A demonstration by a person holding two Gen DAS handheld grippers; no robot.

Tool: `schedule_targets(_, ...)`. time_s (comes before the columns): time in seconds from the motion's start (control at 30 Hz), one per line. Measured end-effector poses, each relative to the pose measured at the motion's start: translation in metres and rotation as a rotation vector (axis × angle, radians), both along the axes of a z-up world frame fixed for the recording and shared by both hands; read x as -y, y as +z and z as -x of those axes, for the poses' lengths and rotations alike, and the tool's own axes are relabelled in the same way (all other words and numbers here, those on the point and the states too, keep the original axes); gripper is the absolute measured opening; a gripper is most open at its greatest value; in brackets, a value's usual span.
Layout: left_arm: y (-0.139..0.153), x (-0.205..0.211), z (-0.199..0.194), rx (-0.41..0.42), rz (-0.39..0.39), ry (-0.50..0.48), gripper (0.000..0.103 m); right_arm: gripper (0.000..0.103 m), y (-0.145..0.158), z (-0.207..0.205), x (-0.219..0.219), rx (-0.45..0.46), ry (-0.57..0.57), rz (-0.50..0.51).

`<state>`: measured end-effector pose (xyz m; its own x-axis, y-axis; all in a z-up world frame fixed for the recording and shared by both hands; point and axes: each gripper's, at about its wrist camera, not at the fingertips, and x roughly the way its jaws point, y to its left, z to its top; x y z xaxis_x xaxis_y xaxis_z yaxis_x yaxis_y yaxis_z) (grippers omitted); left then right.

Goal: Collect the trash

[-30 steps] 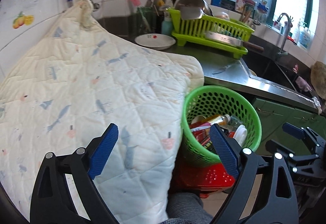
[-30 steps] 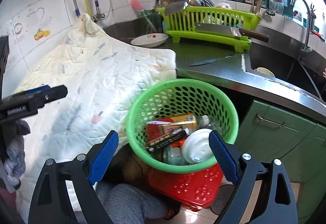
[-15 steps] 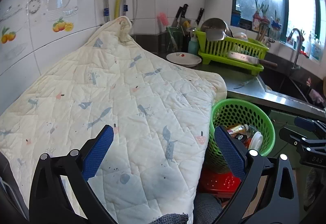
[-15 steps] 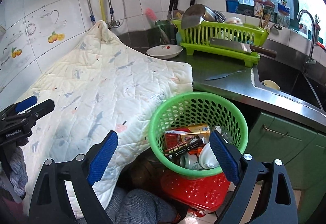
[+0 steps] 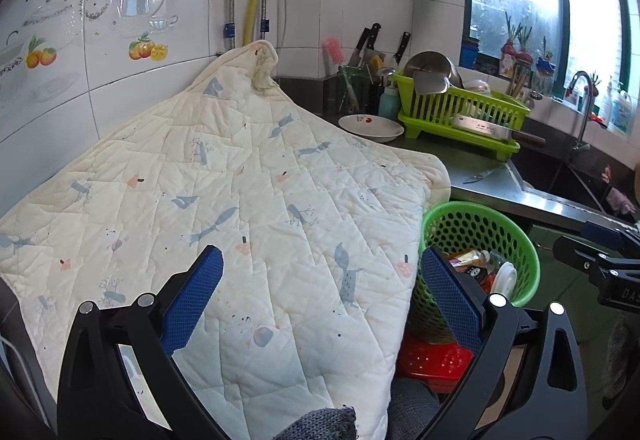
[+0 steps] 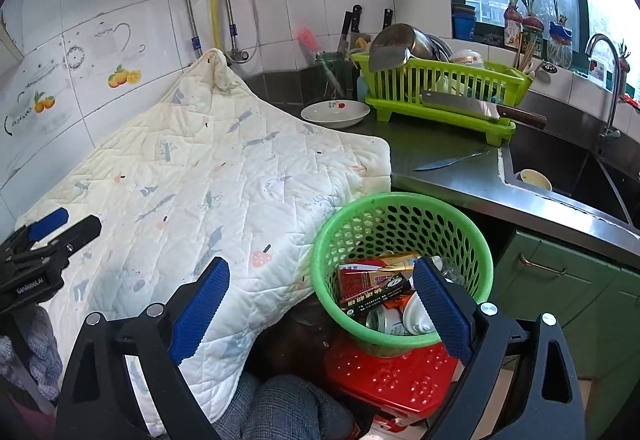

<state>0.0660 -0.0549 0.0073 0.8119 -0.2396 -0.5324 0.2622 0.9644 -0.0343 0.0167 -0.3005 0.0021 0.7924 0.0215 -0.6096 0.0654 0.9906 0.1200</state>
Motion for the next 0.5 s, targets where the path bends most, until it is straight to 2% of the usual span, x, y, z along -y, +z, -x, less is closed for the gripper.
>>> schedule_targets(0.5, 0.0034, 0.0098, 0.0097, 0.026, -0.004, -0.003, 0.098, 0.091, 0.0050, 0.0067, -0.0010, 0.023, -0.010, 0.008)
